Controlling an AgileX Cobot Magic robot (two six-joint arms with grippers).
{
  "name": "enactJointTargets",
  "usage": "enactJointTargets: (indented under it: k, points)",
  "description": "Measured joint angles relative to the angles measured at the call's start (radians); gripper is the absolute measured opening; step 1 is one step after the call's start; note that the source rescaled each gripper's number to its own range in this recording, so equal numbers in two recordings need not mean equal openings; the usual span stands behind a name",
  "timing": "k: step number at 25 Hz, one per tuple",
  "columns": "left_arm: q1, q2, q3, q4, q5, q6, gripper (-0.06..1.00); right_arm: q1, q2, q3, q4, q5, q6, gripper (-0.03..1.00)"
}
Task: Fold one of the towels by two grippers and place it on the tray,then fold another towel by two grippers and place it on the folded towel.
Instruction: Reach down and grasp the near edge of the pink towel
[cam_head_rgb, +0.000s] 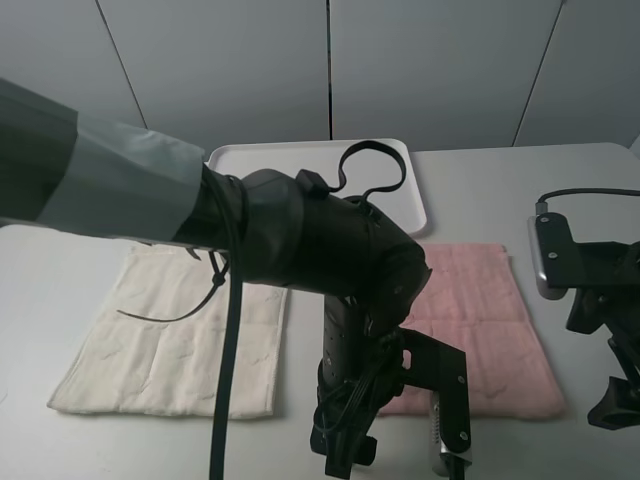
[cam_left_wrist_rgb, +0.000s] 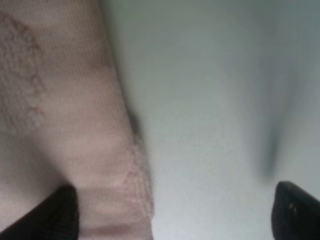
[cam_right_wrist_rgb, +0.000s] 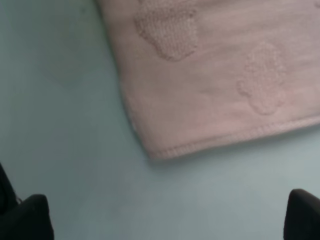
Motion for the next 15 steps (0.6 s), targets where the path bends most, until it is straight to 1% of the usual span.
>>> enactJointTargets:
  k: [6, 12, 15]
  points:
    - [0.0, 0.0, 0.0, 0.0, -0.004, 0.0, 1.0, 0.074, 0.0, 0.062, 0.001, -0.078, -0.009, 1.0]
    - [-0.001, 0.0, 0.0, 0.002, -0.01, -0.019, 1.0, 0.081, -0.002, 0.09, 0.001, -0.101, -0.03, 1.0]
    - [-0.002, 0.0, 0.0, 0.004, -0.011, -0.023, 1.0, 0.081, -0.002, 0.101, 0.03, -0.145, -0.036, 1.0]
